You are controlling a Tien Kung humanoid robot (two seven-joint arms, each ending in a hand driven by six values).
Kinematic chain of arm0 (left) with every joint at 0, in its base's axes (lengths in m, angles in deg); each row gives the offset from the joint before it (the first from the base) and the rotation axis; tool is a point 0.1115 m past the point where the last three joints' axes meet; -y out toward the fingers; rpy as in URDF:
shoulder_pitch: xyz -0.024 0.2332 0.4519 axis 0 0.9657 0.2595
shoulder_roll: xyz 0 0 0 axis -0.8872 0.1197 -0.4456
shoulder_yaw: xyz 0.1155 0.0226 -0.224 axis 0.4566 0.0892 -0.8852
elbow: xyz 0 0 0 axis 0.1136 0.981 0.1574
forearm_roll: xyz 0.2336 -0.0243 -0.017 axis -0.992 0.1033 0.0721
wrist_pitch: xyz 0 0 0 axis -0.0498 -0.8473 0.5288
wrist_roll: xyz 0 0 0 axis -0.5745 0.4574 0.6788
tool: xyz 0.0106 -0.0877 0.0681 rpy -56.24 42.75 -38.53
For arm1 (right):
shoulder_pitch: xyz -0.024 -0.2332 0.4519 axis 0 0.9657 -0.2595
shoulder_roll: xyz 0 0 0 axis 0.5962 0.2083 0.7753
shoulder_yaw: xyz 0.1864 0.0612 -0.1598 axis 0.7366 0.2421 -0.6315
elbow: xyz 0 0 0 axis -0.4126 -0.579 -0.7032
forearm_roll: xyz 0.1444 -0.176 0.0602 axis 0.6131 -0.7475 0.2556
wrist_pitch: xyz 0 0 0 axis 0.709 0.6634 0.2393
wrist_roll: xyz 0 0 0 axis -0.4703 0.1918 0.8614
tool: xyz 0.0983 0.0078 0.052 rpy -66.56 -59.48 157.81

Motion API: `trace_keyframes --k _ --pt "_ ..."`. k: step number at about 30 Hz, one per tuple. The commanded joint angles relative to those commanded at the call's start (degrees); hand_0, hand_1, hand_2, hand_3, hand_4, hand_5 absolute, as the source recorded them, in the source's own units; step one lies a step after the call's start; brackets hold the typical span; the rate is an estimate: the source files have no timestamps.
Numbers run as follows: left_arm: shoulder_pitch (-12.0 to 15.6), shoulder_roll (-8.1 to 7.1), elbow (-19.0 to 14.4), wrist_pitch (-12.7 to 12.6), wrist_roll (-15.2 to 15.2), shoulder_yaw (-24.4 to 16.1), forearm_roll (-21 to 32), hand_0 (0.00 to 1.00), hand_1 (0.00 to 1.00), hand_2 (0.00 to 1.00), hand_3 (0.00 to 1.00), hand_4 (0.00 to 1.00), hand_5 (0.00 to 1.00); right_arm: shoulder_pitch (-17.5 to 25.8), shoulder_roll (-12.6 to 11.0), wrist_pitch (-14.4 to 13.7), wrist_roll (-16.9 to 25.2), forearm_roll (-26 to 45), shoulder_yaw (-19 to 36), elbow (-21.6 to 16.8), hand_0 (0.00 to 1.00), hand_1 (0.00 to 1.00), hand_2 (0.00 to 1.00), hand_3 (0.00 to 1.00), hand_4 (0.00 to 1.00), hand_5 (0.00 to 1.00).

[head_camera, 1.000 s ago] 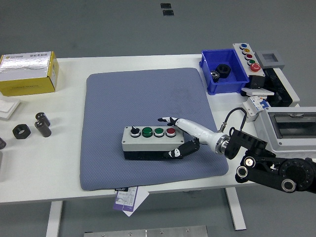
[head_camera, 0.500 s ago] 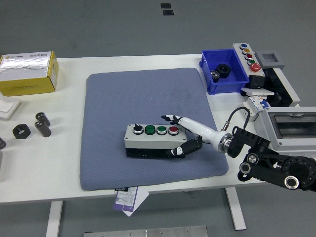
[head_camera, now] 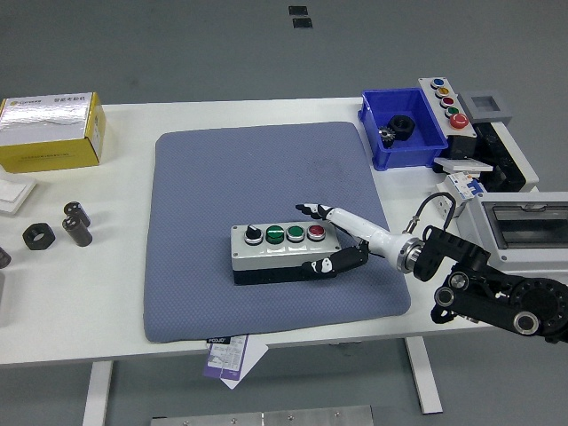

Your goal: Pick up the button,place it on the desk,press the button,press the button

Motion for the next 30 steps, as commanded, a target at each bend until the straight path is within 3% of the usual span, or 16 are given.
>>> trace_keyframes --k 5,16,19,22,24,27,30 --pt "0.0 0.01 0.0 0.0 -0.1 -0.2 -0.3 0.715 0.697 0.613 0.609 0.698 0.214 0.1 -0.3 -0.2 0.3 -0.2 0.2 -0.3 0.998 0.994 0.998 0.998 0.842 0.306" --pt "0.0 0.10 0.0 0.0 0.0 0.0 0.0 0.713 0.695 0.608 0.606 0.691 0.210 0.6 -2.9 2.4 1.1 5.5 3.1 -5.9 0.998 0.991 0.998 0.998 0.857 0.330" --pt "0.1 0.10 0.0 0.0 0.0 0.0 0.0 0.713 0.695 0.608 0.606 0.691 0.210 1.0 -4.8 1.9 -0.5 5.8 6.1 -9.1 0.998 0.991 0.998 0.998 0.857 0.330" --pt "0.2 0.05 0.0 0.0 0.0 -0.1 0.1 0.712 0.694 0.606 0.603 0.688 0.207 0.8 -7.9 0.5 -4.9 2.9 10.2 -13.5 0.998 0.989 0.998 0.998 0.854 0.325" --pt "0.3 0.05 0.0 0.0 0.0 -0.1 0.3 0.712 0.694 0.606 0.603 0.688 0.207 0.2 -10.1 2.5 -9.0 -0.7 12.9 -16.8 0.998 0.989 0.998 0.998 0.854 0.325" --pt "0.3 0.05 0.0 0.0 0.1 0.1 0.5 0.712 0.694 0.605 0.603 0.687 0.207 -2.3 -13.9 9.0 -15.6 -5.8 17.8 -22.3 0.998 0.980 0.998 0.998 0.851 0.324" --pt "0.4 -0.09 0.0 -0.1 0.0 0.0 0.4 0.712 0.694 0.605 0.603 0.687 0.207 -5.2 -16.9 15.2 -21.8 -5.9 22.0 -26.6 0.998 0.980 0.998 0.998 0.851 0.324"
